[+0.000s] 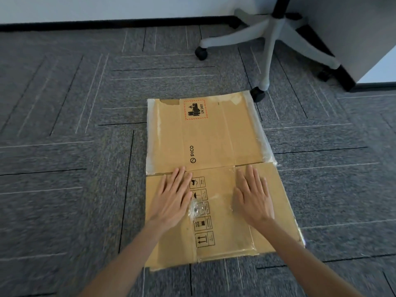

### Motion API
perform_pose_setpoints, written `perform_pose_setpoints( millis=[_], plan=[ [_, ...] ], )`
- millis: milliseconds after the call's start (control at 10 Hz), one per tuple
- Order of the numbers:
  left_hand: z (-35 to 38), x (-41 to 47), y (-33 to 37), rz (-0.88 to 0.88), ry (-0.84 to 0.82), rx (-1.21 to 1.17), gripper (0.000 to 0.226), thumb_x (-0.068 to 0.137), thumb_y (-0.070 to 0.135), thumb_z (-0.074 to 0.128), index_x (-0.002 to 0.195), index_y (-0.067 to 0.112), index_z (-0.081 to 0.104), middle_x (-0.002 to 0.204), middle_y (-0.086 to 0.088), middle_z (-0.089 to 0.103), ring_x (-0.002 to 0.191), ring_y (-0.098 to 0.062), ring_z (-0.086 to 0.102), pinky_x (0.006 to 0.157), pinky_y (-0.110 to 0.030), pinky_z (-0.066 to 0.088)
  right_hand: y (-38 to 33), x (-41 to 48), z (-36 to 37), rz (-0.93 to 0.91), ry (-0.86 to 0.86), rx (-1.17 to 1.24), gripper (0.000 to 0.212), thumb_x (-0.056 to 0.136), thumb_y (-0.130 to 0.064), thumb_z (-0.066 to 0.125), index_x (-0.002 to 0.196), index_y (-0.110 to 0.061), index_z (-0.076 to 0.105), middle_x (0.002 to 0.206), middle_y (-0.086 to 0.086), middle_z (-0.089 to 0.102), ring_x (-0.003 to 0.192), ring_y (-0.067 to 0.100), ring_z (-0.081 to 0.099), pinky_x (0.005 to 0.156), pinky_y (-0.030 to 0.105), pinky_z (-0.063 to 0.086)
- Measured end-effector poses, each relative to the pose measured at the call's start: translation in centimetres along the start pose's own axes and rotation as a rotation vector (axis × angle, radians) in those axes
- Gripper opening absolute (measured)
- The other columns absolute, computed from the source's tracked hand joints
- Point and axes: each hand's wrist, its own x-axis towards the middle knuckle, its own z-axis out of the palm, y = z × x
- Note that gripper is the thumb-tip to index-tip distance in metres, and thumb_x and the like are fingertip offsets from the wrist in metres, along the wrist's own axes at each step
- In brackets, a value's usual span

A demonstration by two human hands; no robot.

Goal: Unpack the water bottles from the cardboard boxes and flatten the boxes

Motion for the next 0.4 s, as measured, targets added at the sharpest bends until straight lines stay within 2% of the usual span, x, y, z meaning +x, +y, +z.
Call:
perform_pose_setpoints(
  millis=[200,300,400],
  plan=[
    [0.7,-0.4,0.3,-0.014,0.004,0.081,0.058,0.103,0.049,-0.005,0.155,0.025,-0.017,0.162,-0.001,-0.022,0.148,-0.016,-0.023,0.123,-0.049,0.002,0.6,0.0,1.6,-0.013,0.006,-0.066,0.061,0.100,-0.045,0.003,0.156,-0.022,-0.008,0.162,0.006,-0.017,0.148,0.019,-0.021,0.122,0.044,-0.007],
    [0.6,-0.6,0.3,-0.027,-0.002,0.057,0.058,0.103,0.049,-0.004,0.155,0.026,-0.015,0.163,0.000,-0.021,0.149,-0.015,-0.022,0.123,-0.048,0.000,0.8,-0.1,1.1,-0.009,-0.055,-0.066,0.065,0.095,-0.047,-0.006,0.155,-0.022,-0.012,0.161,0.007,-0.020,0.148,0.020,-0.022,0.121,0.043,-0.010],
    [-0.3,0.3,0.2,-0.020,-0.060,-0.016,0.060,0.101,0.054,-0.006,0.154,0.030,-0.016,0.161,0.005,-0.024,0.146,-0.011,-0.027,0.123,-0.047,-0.005,0.1,1.0,-0.4,0.023,-0.123,-0.074,0.063,0.097,-0.043,-0.002,0.156,-0.019,-0.008,0.162,0.010,-0.018,0.149,0.025,-0.018,0.121,0.045,-0.006]
  ],
)
